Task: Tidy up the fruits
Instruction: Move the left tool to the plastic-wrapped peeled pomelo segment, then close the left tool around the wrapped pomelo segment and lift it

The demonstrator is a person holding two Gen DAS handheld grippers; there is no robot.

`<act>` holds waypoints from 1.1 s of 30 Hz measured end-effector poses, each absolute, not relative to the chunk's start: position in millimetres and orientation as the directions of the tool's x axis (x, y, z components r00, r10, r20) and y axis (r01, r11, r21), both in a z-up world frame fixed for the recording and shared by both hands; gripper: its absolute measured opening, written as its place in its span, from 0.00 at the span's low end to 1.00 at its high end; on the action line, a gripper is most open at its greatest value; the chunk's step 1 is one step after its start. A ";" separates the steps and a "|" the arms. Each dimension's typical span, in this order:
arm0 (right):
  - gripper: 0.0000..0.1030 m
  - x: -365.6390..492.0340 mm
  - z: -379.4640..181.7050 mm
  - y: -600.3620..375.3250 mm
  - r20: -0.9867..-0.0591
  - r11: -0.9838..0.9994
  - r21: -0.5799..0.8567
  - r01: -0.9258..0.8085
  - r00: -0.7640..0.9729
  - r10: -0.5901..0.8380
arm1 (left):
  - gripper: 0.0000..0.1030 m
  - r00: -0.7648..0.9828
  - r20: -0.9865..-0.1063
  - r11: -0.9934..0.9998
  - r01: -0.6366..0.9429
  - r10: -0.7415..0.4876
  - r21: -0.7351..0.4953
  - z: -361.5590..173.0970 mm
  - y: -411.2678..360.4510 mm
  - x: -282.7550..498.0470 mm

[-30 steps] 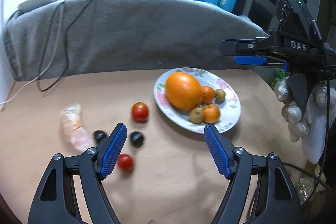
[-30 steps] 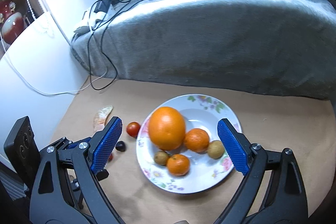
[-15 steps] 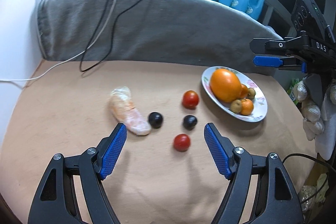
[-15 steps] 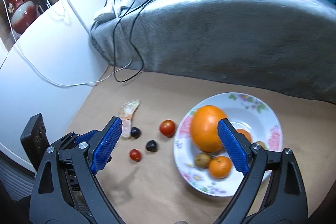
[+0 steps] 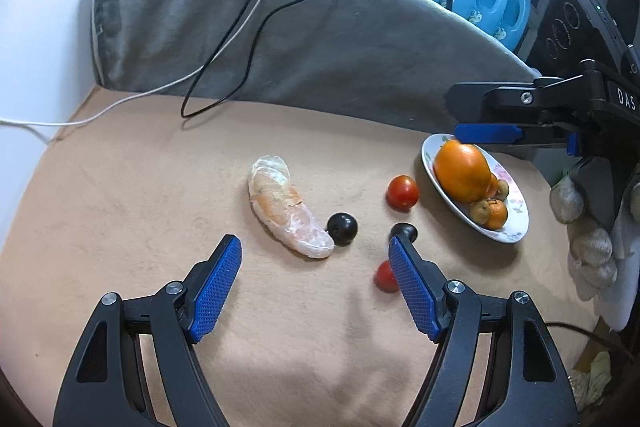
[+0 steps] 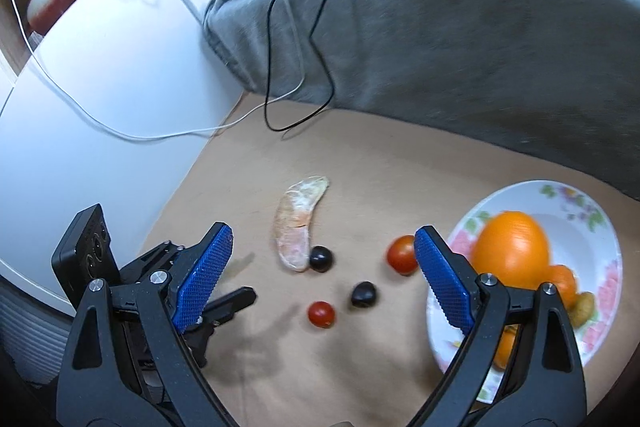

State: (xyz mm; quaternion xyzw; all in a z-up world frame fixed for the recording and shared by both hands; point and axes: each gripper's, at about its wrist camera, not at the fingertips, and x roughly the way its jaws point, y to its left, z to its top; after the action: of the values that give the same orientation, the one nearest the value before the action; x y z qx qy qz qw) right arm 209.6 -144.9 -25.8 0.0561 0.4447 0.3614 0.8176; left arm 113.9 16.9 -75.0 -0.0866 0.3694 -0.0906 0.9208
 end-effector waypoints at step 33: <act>0.56 258.7 -111.9 -41.1 -0.778 0.713 0.512 -0.478 0.093 0.621 | 0.40 0.609 -0.724 0.929 0.063 -0.324 -0.364 -108.1 39.3 162.7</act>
State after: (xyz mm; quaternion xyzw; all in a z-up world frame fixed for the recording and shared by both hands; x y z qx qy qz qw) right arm 258.7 -41.1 -111.9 0.0635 0.5605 0.3731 0.7366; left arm 162.7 39.3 -108.1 -0.1527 0.4282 -0.1094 0.8840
